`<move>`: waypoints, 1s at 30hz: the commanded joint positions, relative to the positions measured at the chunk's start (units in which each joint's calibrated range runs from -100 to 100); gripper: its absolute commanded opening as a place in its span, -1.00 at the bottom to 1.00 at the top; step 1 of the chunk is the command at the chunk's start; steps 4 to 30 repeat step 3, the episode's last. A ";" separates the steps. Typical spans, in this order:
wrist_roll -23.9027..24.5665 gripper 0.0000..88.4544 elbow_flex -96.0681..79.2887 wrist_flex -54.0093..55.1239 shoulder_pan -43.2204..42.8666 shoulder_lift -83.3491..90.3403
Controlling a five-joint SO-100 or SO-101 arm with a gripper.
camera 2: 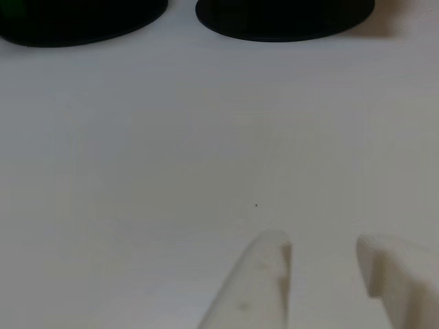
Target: Pick up green cube and drop it in the blue box
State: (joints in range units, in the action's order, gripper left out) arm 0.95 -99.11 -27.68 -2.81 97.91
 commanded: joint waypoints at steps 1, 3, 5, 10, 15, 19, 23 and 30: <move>0.10 -0.94 -0.36 1.14 0.59 0.75; 0.10 -0.94 -0.36 1.14 0.59 0.75; 0.10 -0.94 -0.36 1.14 0.59 0.75; 0.10 -0.94 -0.36 1.14 0.59 0.75; 0.10 -0.94 -0.36 1.14 0.59 0.75; 0.10 -0.94 -0.36 1.14 0.59 0.75; 0.10 -0.94 -0.36 1.14 0.59 0.75; 0.10 -0.94 -0.36 1.14 0.59 0.75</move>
